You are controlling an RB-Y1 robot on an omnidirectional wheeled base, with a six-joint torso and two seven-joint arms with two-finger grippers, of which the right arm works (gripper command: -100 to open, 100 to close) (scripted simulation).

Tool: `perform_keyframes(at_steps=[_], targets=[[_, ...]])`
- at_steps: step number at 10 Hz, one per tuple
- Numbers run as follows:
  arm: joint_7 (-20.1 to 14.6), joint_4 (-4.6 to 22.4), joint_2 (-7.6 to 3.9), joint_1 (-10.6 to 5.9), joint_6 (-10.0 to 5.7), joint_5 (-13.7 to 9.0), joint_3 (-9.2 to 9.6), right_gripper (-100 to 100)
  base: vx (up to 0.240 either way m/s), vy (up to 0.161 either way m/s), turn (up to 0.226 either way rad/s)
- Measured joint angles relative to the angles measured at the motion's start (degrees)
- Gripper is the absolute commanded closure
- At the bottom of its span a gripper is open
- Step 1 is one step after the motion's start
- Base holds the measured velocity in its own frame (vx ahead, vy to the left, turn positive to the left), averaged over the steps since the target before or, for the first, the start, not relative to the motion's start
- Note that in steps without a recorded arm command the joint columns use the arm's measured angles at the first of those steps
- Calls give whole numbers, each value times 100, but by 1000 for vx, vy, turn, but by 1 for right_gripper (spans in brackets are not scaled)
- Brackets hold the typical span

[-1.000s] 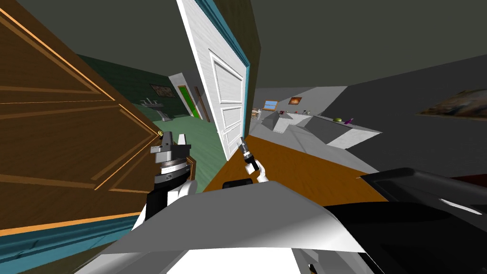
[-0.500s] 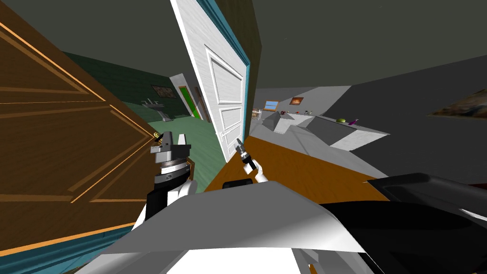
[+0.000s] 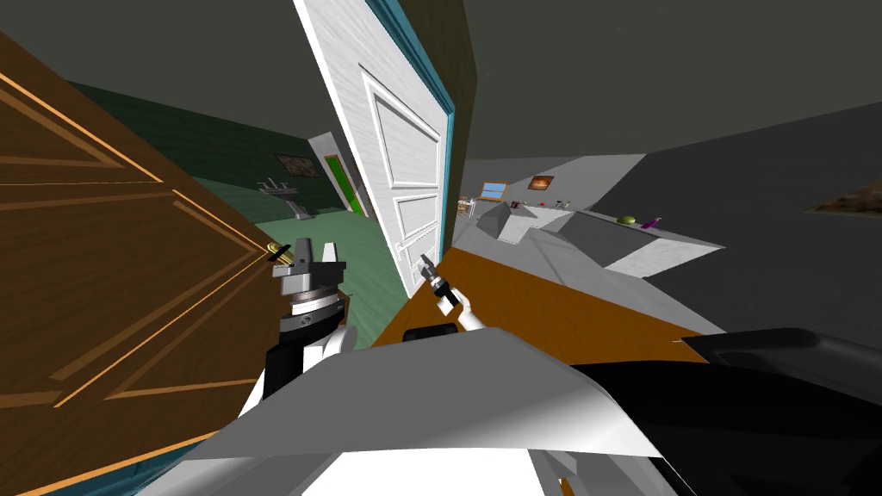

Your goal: Push the door open

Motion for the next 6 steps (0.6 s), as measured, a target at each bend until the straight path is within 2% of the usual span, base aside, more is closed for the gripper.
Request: perform_keyframes(at_steps=[2,4,6], targets=[[-30,151,-9,-115,52,-3,133,-100,101,-20,16],[-74,383,-29,-269,50,-16,244,-100,99,-36,21],[-99,676,-1,-447,60,-18,402,-100,129,-47,24]])
